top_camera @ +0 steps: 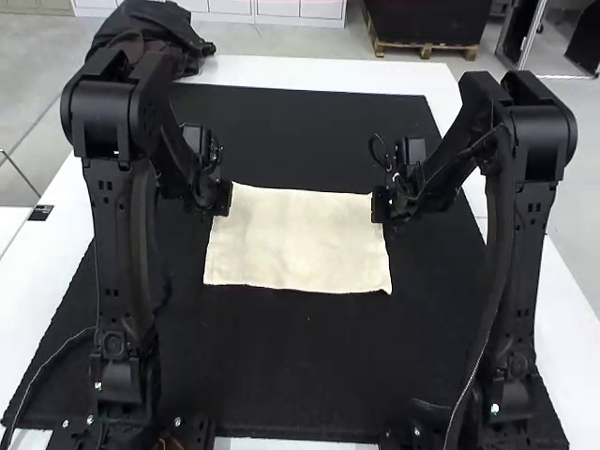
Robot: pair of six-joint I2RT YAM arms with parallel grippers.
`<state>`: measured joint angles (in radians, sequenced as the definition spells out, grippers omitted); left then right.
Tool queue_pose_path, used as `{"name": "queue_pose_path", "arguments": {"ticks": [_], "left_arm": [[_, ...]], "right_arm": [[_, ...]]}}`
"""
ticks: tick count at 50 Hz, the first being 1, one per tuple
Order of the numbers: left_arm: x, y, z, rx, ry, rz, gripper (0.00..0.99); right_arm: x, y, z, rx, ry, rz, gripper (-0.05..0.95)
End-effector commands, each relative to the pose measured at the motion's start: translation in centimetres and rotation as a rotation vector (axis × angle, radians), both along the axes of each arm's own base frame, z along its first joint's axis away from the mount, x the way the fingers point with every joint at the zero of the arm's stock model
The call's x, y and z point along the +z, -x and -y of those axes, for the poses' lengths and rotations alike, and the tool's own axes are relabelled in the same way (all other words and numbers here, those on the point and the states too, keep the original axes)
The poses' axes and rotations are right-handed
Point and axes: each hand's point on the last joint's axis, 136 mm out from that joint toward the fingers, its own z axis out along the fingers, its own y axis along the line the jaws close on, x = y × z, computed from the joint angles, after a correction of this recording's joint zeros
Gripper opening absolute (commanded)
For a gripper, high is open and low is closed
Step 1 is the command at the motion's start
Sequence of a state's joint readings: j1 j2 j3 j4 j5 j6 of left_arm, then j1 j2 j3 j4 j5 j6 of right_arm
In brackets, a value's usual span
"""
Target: Fold the towel.
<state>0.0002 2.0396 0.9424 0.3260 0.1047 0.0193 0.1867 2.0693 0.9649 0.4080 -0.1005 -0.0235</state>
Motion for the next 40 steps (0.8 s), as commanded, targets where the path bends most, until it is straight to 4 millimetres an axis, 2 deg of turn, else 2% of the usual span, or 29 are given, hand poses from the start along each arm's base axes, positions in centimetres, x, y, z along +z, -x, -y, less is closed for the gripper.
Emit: {"name": "queue_pose_path", "arguments": {"ticks": [1, 8, 13, 31, 40], "left_arm": [[-2.3, 0.7, -0.8, 0.01, -0.028, -0.048, 0.025], [-1.7, 0.3, -1.2, 0.018, -0.026, -0.028, 0.025], [-1.0, 0.0, -1.4, 0.023, -0.024, -0.013, 0.026], [2.0, -0.6, -1.2, 0.033, -0.005, 0.045, 0.025], [4.2, -0.9, -0.9, 0.026, 0.015, 0.088, 0.026]], "right_arm": [[-2.3, 2.1, -1.8, 0.083, -0.064, -0.088, -0.02], [-1.8, 1.3, 0.5, 0.026, -0.078, -0.079, -0.02], [-0.5, 0.9, 1.3, 0.008, -0.096, -0.056, -0.02], [3.2, 0.5, 1.7, 0.014, -0.127, 0.003, -0.03], [5.6, 0.2, 1.3, 0.021, -0.153, 0.047, -0.03]]}}
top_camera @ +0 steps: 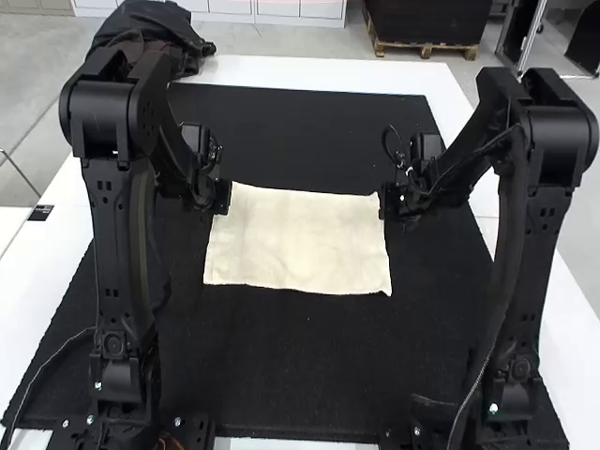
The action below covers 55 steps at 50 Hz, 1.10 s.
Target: Fold the towel.
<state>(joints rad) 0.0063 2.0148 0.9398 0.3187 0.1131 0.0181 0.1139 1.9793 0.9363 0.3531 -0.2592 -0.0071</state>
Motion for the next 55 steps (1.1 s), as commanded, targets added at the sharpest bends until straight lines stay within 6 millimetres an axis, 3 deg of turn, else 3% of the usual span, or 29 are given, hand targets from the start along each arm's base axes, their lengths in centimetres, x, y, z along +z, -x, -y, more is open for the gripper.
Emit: {"name": "queue_pose_path", "arguments": {"ticks": [1, 10, 27, 55], "left_arm": [[3.5, -0.9, -0.7, 0.024, 0.012, 0.08, 0.025], [4.9, -0.7, -0.5, 0.02, 0.018, 0.093, 0.025], [5.3, 0.9, -0.2, -0.003, 0.033, 0.08, 0.025], [5.1, 3.0, 0.2, -0.026, 0.04, 0.063, 0.026]], "right_arm": [[3.2, -0.7, 0.3, -0.01, -0.033, 0.066, -0.03], [4.1, -0.6, 0.2, -0.009, -0.045, 0.074, -0.03], [5.5, 0.7, 0.0, 0.017, -0.072, 0.062, -0.03], [6.5, 2.1, 1.7, -0.008, -0.068, 0.069, -0.03]]}}
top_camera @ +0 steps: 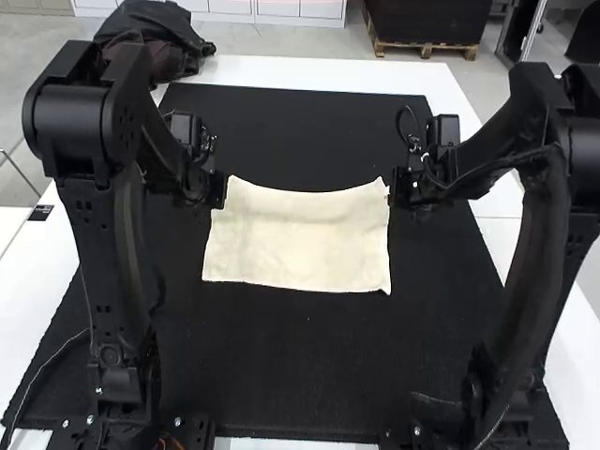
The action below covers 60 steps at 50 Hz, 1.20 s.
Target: Fold the towel.
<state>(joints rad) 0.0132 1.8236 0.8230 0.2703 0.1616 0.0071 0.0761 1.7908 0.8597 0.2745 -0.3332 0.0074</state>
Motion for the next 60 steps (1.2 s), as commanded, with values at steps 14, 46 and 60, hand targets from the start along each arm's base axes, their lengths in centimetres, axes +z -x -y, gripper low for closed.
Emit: {"name": "queue_pose_path", "arguments": {"ticks": [14, 46, 60], "left_arm": [[2.1, 0.7, -0.2, -0.01, 0.005, 0.042, 0.025], [3.1, 4.2, 0.2, -0.036, -0.001, 0.006, 0.025], [3.1, 5.9, 0.2, -0.037, -0.001, -0.029, 0.025]], "right_arm": [[2.1, 1.4, 1.0, -0.008, -0.015, 0.02, -0.03], [2.6, 6.0, 0.5, 0.014, -0.047, -0.053, -0.03], [1.8, 8.4, 0.2, 0.026, -0.058, -0.11, -0.03]]}}
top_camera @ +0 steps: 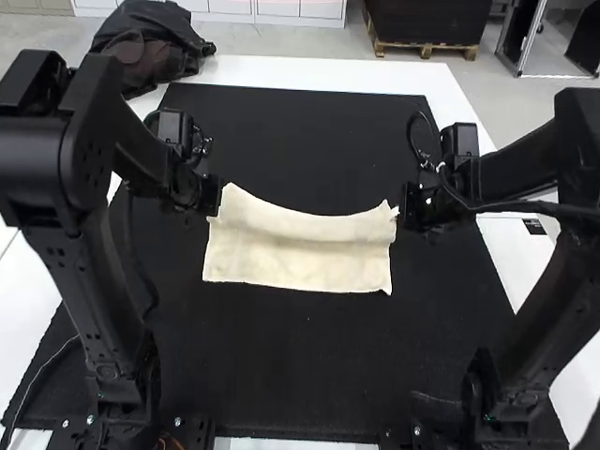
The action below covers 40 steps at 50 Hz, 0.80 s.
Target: Fold the towel.
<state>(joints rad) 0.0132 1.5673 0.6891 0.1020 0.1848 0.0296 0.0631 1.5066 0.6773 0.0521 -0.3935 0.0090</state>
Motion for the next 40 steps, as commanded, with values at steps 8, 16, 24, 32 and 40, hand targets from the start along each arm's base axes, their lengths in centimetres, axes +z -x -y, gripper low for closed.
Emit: {"name": "queue_pose_path", "arguments": {"ticks": [8, 16, 24, 32, 40], "left_arm": [[0.7, 1.5, -0.1, -0.007, 0.005, -0.018, 0.025], [0.7, 2.4, -0.1, -0.007, 0.003, -0.028, 0.025], [0.1, 3.7, -0.1, -0.008, 0.005, -0.053, 0.025], [-0.5, 4.9, -0.1, -0.01, 0.003, -0.069, 0.025], [-1.5, 5.9, -0.1, -0.019, -0.007, -0.087, 0.025]], "right_arm": [[0.6, 1.3, 0.1, 0.0, -0.024, -0.009, -0.03], [0.6, 2.0, 0.2, 0.001, -0.023, -0.021, -0.03], [0.1, 3.0, 0.2, 0.005, -0.021, -0.043, -0.03], [-0.6, 4.1, 0.2, 0.01, -0.016, -0.071, -0.03], [-1.6, 5.2, 0.3, 0.011, -0.013, -0.099, -0.03]]}}
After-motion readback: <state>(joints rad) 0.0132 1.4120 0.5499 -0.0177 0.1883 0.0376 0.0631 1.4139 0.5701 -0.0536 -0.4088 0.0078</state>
